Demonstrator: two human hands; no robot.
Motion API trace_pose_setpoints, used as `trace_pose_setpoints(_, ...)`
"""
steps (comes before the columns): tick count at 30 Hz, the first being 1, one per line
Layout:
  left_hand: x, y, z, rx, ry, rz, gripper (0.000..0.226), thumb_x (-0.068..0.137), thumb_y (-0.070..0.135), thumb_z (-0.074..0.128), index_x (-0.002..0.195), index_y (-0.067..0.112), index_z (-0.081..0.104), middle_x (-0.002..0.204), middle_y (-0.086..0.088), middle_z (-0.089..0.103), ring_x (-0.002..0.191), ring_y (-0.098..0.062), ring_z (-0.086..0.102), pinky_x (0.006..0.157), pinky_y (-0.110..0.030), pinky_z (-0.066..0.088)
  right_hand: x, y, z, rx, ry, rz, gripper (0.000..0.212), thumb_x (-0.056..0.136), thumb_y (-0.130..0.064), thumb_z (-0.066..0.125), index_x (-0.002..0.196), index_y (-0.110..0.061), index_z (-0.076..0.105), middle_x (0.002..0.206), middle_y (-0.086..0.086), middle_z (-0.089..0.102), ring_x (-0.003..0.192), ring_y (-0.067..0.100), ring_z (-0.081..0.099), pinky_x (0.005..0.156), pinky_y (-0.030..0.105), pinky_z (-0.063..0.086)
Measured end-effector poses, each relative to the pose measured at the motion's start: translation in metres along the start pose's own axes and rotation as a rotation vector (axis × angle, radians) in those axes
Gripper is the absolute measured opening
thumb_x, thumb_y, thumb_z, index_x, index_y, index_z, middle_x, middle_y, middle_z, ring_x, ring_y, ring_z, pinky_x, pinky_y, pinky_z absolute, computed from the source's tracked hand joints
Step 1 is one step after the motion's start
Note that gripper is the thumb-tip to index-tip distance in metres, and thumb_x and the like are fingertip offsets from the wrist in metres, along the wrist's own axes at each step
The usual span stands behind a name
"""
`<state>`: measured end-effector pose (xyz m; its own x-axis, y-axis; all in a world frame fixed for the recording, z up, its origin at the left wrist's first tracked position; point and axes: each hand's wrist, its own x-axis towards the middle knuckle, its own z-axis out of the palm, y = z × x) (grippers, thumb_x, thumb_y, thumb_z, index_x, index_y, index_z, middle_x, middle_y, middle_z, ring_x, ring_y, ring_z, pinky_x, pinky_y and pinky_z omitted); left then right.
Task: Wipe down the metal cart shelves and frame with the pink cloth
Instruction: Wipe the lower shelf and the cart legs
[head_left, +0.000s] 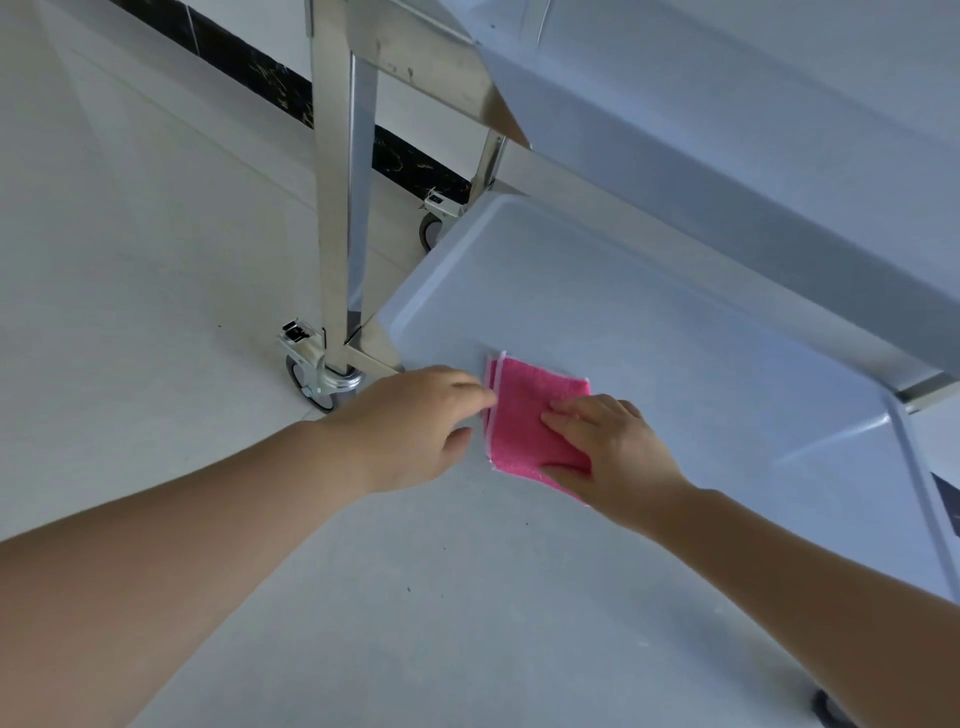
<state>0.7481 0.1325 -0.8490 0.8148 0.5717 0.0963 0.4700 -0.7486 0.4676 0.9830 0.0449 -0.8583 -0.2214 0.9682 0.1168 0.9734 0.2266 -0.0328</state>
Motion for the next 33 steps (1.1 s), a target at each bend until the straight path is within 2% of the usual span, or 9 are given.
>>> trace_pose_setpoints(5, 0.007, 0.008, 0.001, -0.027, 0.015, -0.017, 0.062, 0.082, 0.043, 0.063, 0.136, 0.020, 0.044, 0.136, 0.005, 0.048, 0.127, -0.011, 0.040, 0.100, -0.035, 0.042, 0.012, -0.020, -0.008, 0.199, 0.233, -0.079, 0.010, 0.076, -0.019, 0.068, 0.073, -0.009, 0.067, 0.066, 0.000, 0.058, 0.061, 0.023, 0.051, 0.067, 0.027, 0.042)
trace_pose_setpoints(8, -0.002, 0.008, -0.008, -0.043, -0.002, -0.055, 0.034, 0.084, 0.037, 0.060, 0.116, 0.026, 0.058, 0.108, 0.010, 0.059, 0.103, -0.012, 0.055, 0.083, -0.033, 0.048, 0.029, -0.047, -0.018, 0.387, 0.207, -0.096, 0.010, 0.081, -0.015, 0.063, 0.080, -0.007, 0.069, 0.067, 0.001, 0.062, 0.059, 0.021, 0.054, 0.058, 0.028, 0.043)
trace_pose_setpoints(10, -0.018, 0.000, -0.023, -0.048, 0.001, -0.116, 0.010, 0.088, 0.031, 0.058, 0.093, 0.023, 0.060, 0.079, 0.011, 0.055, 0.075, -0.008, 0.055, 0.064, -0.028, 0.041, 0.043, -0.066, -0.028, 0.489, 0.136, -0.040, 0.009, 0.081, -0.016, 0.065, 0.085, -0.011, 0.070, 0.068, -0.001, 0.065, 0.058, 0.014, 0.055, 0.054, 0.023, 0.042)
trace_pose_setpoints(12, -0.038, -0.010, -0.042, -0.082, -0.001, -0.197, 0.005, 0.087, 0.026, 0.060, 0.084, 0.024, 0.057, 0.067, 0.011, 0.051, 0.061, -0.004, 0.049, 0.055, -0.023, 0.032, 0.058, -0.085, -0.036, 0.611, 0.005, 0.020, 0.004, 0.081, -0.016, 0.070, 0.085, -0.015, 0.068, 0.066, -0.002, 0.062, 0.059, 0.013, 0.053, 0.051, 0.017, 0.039)
trace_pose_setpoints(16, -0.094, -0.019, -0.100, -0.261, -0.004, -0.466, 0.014, 0.081, 0.013, 0.068, 0.094, 0.018, 0.067, 0.072, 0.009, 0.058, 0.063, 0.003, 0.053, 0.057, -0.013, 0.040, 0.095, -0.143, -0.058, 0.785, -0.307, 0.005, 0.013, 0.078, -0.017, 0.074, 0.085, -0.024, 0.065, 0.071, -0.004, 0.060, 0.061, 0.003, 0.048, 0.056, 0.014, 0.039)
trace_pose_setpoints(19, -0.135, -0.007, -0.160, -0.378, 0.045, -0.660, 0.020, 0.079, 0.012, 0.071, 0.097, 0.019, 0.067, 0.079, 0.008, 0.062, 0.063, -0.002, 0.058, 0.063, -0.022, 0.048, 0.118, -0.189, -0.098, 0.924, -0.391, 0.067, 0.016, 0.076, -0.013, 0.076, 0.084, -0.023, 0.065, 0.071, -0.008, 0.058, 0.058, -0.003, 0.048, 0.053, 0.010, 0.038)
trace_pose_setpoints(25, -0.189, 0.055, -0.319, -0.467, 0.142, -0.818, 0.026, 0.076, 0.005, 0.067, 0.094, 0.023, 0.066, 0.080, 0.008, 0.063, 0.062, -0.007, 0.059, 0.059, -0.026, 0.050, 0.150, -0.263, -0.257, 1.027, -0.492, 0.038, 0.013, 0.075, -0.012, 0.077, 0.082, -0.018, 0.067, 0.070, -0.005, 0.060, 0.057, -0.001, 0.049, 0.053, 0.011, 0.037)
trace_pose_setpoints(28, -0.200, 0.100, -0.414, -0.512, 0.174, -0.846, 0.029, 0.075, 0.002, 0.065, 0.094, 0.024, 0.065, 0.084, 0.004, 0.066, 0.068, -0.011, 0.063, 0.061, -0.027, 0.052, 0.166, -0.286, -0.369, 1.060, -0.528, 0.049, 0.014, 0.072, -0.015, 0.077, 0.084, -0.016, 0.070, 0.071, -0.002, 0.061, 0.061, 0.007, 0.051, 0.056, 0.019, 0.039)
trace_pose_setpoints(33, -0.194, 0.178, -0.585, -0.510, 0.177, -0.795, 0.029, 0.077, 0.003, 0.065, 0.097, 0.024, 0.065, 0.084, 0.011, 0.062, 0.066, 0.007, 0.055, 0.059, -0.007, 0.040, 0.198, -0.295, -0.563, 0.939, -0.509, 0.021, 0.016, 0.071, -0.009, 0.073, 0.079, -0.022, 0.068, 0.065, -0.008, 0.061, 0.061, 0.009, 0.055, 0.056, 0.021, 0.043)
